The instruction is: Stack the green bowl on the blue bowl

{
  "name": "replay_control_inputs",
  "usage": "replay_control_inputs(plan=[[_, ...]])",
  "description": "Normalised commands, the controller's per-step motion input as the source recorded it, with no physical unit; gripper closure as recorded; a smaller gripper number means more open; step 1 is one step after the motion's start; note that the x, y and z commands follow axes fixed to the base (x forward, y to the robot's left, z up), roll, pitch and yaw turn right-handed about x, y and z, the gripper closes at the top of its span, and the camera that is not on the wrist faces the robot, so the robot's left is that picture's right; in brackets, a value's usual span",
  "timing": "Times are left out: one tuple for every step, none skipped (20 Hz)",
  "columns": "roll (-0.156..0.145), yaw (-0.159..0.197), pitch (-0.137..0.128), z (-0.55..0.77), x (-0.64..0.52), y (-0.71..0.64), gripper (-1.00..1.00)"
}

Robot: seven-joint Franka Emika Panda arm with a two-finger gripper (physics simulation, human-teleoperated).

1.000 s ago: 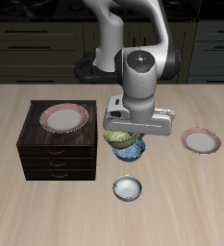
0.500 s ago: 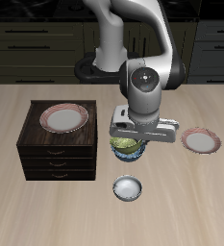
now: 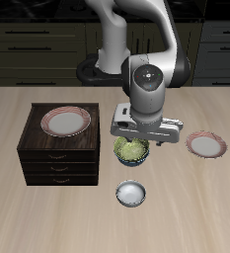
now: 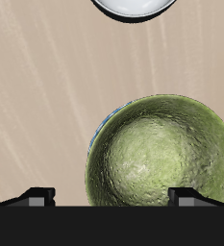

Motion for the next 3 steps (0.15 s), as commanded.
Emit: replay_control_inputs(plan=[[-0.006,0.002,-0.022,0.14,-0.05,-0.06,-1.00],[0.014,0.011,-0.073,0.42,-0.12,-0.06,-1.00],[0.014,-0.025,-0.025,0.35,-0.14,-0.09,-1.00]])
